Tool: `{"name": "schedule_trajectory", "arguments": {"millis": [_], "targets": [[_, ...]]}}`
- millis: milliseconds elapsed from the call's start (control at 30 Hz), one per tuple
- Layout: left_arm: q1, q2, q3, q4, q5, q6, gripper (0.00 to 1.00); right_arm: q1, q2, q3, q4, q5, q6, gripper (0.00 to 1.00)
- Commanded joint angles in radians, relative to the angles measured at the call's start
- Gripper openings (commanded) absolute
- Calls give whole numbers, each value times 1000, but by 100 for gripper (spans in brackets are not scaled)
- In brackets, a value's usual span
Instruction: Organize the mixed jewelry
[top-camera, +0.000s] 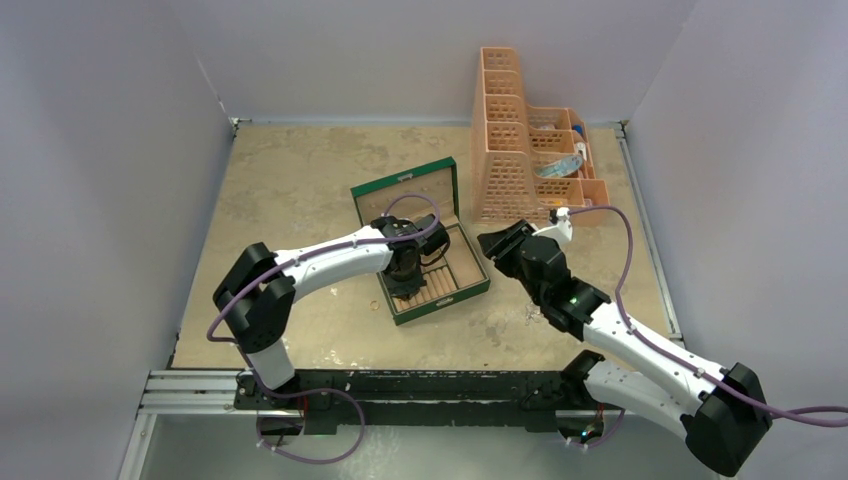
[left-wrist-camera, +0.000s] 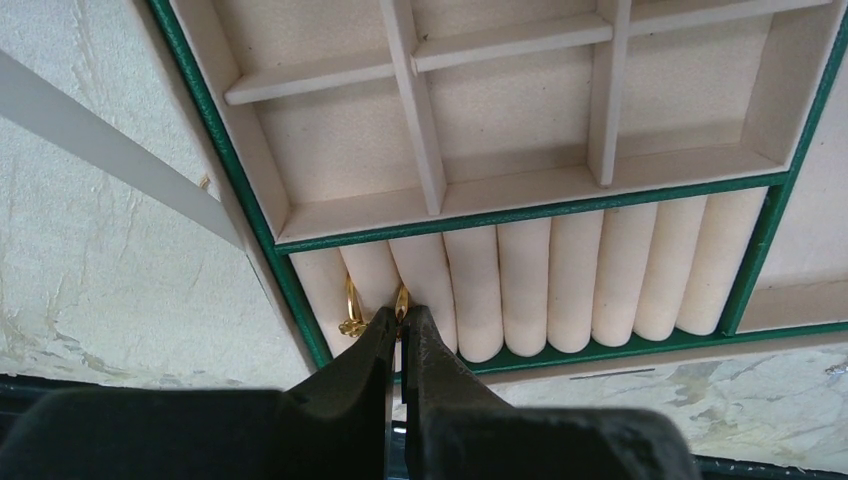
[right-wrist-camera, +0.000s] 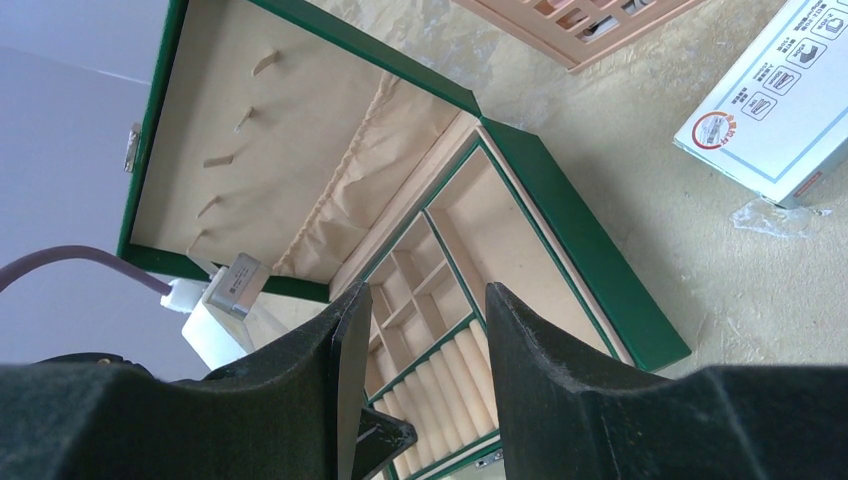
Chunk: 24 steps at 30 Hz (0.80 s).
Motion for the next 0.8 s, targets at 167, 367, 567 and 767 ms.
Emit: {"name": "schedule_trajectory", "arguments": {"millis": [167,367,567,767], "targets": [[24,26,27,40,-52,-23,0,-4,-4,49,25,2,-14,49],[31,35,28,44,-49,-17,0,-3,2,59,18,-1,-17,49],[32,36,11,57,-35,-4,1,-2,3,64,18,-5,-15,49],[34,2,46,72,-6,47,11,-4,1,73,12,-8,-17,49]]}}
